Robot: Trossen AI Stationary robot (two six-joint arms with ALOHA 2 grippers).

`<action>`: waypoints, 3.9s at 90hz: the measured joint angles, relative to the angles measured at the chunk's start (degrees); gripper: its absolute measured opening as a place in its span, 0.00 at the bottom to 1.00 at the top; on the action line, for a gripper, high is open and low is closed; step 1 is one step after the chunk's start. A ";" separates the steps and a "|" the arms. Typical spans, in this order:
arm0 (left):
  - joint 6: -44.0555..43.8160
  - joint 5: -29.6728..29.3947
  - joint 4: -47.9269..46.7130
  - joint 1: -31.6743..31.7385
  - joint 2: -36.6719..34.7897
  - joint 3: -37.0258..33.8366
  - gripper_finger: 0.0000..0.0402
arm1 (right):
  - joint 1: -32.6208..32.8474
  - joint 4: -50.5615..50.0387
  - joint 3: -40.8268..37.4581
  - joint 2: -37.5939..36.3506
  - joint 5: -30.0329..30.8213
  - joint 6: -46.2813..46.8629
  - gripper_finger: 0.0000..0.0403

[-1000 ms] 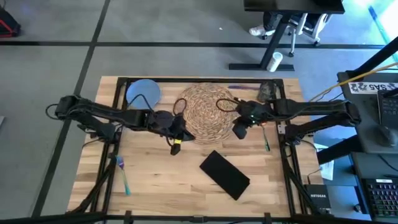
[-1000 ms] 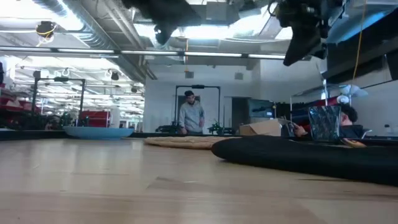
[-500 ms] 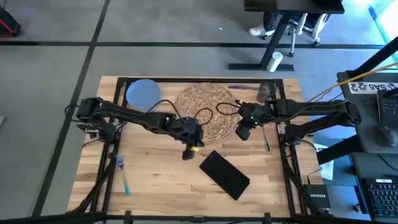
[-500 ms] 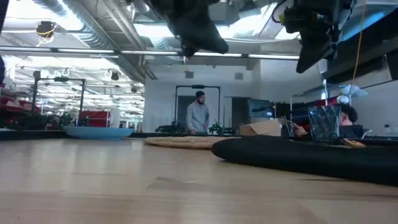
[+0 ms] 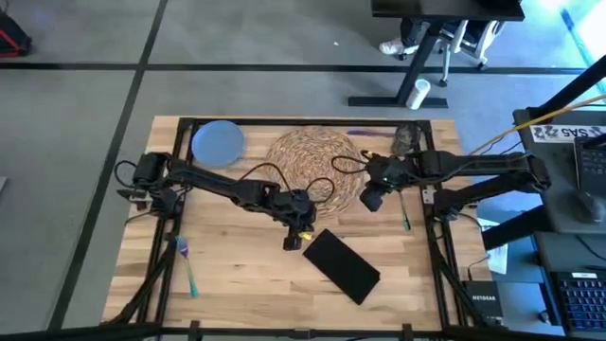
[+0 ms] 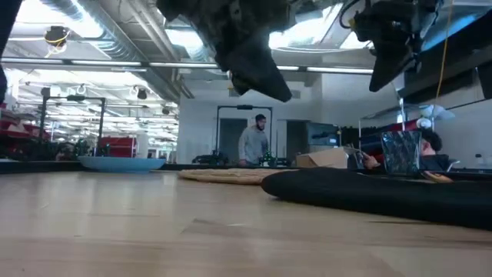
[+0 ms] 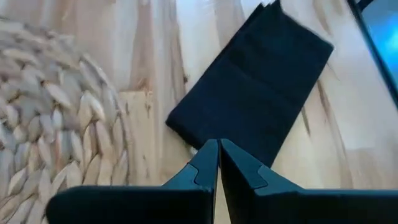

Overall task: Set table place
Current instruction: Put the black table napkin to the left side of the brown placemat

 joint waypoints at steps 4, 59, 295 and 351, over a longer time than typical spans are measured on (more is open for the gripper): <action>-0.36 0.00 0.28 -0.22 0.14 0.00 0.00 | 0.00 -0.04 0.00 0.00 0.03 0.00 0.00; -10.30 5.37 18.10 0.64 0.52 0.02 0.00 | 0.00 0.01 0.00 0.00 1.49 -0.04 0.00; -5.61 1.54 20.58 -1.97 6.26 -2.43 0.00 | 0.02 -3.19 0.02 0.02 -0.15 -0.09 0.00; -5.04 -0.33 18.40 -2.28 12.35 -3.01 0.00 | 0.00 -4.37 0.04 0.02 -0.15 -0.04 0.00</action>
